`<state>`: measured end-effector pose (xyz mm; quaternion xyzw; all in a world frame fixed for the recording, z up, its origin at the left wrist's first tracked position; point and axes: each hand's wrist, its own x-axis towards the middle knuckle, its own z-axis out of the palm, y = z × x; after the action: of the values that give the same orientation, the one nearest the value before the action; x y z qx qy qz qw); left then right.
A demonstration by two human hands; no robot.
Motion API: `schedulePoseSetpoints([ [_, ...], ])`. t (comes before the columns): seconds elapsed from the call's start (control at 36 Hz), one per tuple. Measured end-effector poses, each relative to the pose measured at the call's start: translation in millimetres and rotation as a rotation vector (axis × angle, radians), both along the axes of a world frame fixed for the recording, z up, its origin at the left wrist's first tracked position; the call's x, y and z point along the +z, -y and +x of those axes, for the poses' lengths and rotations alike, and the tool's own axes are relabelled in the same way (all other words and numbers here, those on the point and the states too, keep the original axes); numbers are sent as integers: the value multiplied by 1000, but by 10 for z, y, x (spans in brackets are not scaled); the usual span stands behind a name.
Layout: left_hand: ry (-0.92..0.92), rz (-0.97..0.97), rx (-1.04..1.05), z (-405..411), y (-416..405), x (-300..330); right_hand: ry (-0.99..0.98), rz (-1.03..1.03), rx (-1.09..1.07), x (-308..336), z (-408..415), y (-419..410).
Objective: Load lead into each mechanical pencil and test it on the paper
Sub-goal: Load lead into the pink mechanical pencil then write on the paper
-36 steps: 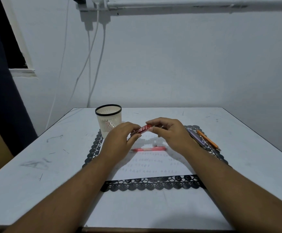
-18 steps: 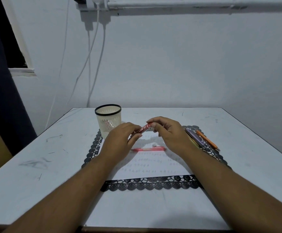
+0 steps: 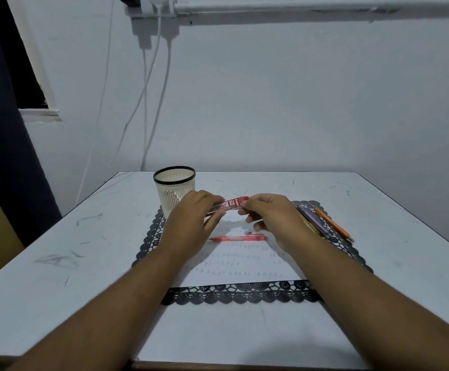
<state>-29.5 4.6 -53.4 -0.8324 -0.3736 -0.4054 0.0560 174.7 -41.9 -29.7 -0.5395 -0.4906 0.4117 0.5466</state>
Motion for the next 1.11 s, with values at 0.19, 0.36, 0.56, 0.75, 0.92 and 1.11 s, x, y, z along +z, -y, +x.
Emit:
schedulePoseSetpoints([
  [0.19, 634, -320, -302, 79, 160, 118, -353, -314, 231, 4, 23, -45],
  [0.36, 735, -399, -428, 118, 191, 157, -652, -361, 294, 19, -117, -38],
  [0.56, 670, -371, -387, 97, 163, 179, -709, -399, 312, -40, -154, -80],
  [0.75, 513, -284, -356, 64, 143, 178, -752, -420, 334, -105, -144, -100],
  [0.92, 543, -305, -357, 50, 86, 140, -732, -420, 315, -89, -140, -91],
  [1.11, 562, -304, -356, 58, 96, 119, -768, -431, 295, -46, -99, -104],
])
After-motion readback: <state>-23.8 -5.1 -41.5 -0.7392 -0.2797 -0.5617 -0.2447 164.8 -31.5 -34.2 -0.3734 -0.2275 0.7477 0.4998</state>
